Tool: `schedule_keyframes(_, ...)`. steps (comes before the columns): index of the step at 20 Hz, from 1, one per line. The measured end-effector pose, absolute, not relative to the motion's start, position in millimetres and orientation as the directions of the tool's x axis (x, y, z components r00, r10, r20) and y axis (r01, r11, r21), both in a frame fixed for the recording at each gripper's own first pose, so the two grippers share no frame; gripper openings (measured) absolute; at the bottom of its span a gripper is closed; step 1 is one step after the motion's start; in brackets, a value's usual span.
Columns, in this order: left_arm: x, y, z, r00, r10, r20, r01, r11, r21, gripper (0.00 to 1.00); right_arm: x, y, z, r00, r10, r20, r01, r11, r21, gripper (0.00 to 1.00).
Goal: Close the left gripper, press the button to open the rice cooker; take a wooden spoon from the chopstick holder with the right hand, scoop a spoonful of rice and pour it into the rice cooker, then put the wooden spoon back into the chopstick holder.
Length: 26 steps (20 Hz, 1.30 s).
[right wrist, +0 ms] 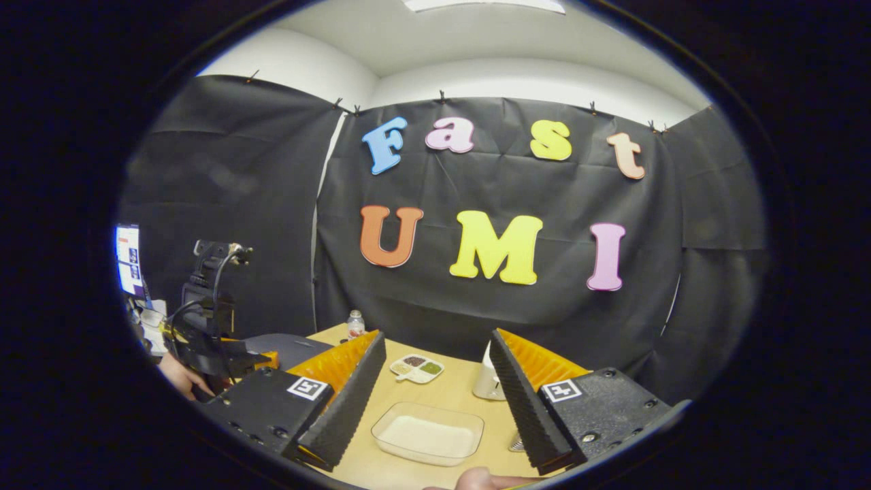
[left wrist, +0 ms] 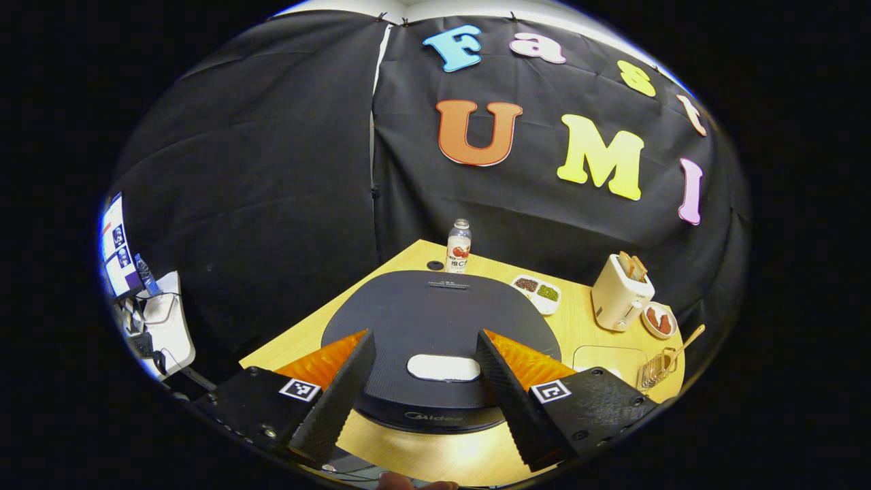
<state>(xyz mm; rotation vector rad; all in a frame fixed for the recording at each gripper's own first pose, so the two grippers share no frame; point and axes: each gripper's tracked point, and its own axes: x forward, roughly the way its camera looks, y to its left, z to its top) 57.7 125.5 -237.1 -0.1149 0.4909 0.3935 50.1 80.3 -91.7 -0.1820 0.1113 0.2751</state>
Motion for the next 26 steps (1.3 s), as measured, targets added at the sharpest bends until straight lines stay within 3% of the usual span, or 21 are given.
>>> schedule_keyframes(9,41,125,-273,0.791,0.345,-0.506,-0.413,0.911,-0.025,0.98,56,98,-92,0.949,0.285,-0.138,-0.306,0.937,-0.166,0.99)
schedule_keyframes(26,47,124,-271,0.843,0.37,-0.389,-0.411,0.911,-0.023,0.97,80,70,-112,0.946,0.288,-0.151,-0.302,0.95,-0.078,1.0)
